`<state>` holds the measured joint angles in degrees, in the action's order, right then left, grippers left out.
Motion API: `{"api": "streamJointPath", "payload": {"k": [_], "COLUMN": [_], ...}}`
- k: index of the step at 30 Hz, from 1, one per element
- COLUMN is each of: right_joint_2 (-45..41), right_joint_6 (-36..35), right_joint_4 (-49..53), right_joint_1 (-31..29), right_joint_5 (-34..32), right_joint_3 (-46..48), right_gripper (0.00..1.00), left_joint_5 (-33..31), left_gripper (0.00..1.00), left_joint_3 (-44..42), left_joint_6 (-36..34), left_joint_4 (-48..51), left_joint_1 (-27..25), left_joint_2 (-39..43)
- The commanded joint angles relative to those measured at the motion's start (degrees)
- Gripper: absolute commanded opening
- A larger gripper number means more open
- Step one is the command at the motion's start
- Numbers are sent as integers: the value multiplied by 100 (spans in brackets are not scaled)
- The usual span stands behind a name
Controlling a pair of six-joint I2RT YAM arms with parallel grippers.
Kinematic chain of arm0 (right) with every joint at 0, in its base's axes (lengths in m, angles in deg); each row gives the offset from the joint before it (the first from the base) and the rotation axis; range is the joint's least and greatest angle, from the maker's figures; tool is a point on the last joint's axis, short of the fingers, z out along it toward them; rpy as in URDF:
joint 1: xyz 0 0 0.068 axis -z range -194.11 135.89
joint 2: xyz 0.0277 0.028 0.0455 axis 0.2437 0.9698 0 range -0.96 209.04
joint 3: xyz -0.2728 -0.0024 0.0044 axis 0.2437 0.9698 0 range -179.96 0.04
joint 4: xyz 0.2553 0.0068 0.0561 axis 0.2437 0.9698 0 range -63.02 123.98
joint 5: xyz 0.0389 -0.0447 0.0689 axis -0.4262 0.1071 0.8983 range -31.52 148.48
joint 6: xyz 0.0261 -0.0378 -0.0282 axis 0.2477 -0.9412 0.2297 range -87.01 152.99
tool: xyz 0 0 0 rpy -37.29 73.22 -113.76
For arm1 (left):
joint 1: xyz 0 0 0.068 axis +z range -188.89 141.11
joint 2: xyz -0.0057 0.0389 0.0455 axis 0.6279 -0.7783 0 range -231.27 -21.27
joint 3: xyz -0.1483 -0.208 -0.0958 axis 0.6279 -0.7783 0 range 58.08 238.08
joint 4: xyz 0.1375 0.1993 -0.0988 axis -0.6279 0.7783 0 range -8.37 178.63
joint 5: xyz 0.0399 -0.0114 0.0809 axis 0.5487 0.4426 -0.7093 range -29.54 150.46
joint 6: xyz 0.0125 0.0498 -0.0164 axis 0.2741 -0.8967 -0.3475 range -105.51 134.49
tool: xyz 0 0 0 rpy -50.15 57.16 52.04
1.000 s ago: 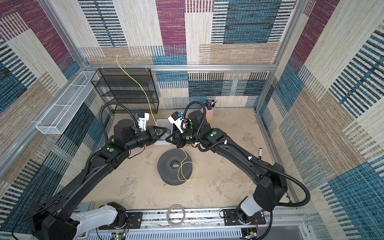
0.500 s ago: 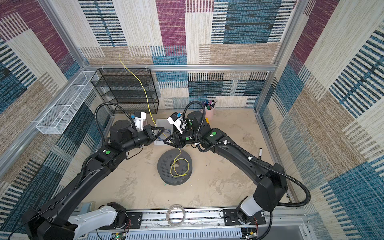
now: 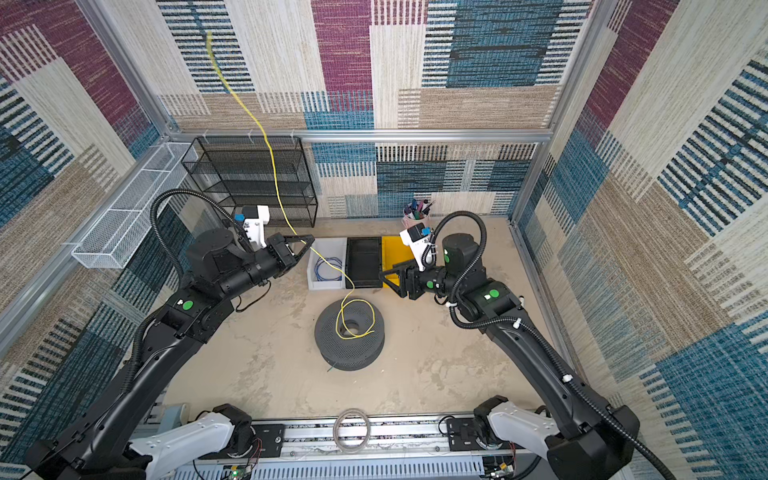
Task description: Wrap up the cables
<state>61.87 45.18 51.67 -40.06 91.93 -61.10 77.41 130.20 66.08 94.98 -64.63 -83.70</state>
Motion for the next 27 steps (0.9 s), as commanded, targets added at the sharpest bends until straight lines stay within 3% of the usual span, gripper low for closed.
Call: {"api": "streamJointPath", "payload": {"k": [1,11,18,27], "right_joint_2": [-302,-1150,-1099,-666], "right_joint_6": [236,789,1146,1207], "right_joint_4": [-137,-1080,-2354,-2986], "right_joint_1": [12,484,486,486], "right_joint_5": [30,1050,1630,2030], "right_joint_3": [598,1921,2526,2604], "right_gripper": [59,67,70,70], "left_joint_5": [82,303,449,502], "left_gripper": [0,0,0,0], "left_joint_3": [179,914,945,997], "left_joint_6": [-87,54,271,356], "left_joint_4": [64,298,191,196], "left_joint_1": [8,7,7,7], "left_joint_2": [-19,-183,-203,-233]}}
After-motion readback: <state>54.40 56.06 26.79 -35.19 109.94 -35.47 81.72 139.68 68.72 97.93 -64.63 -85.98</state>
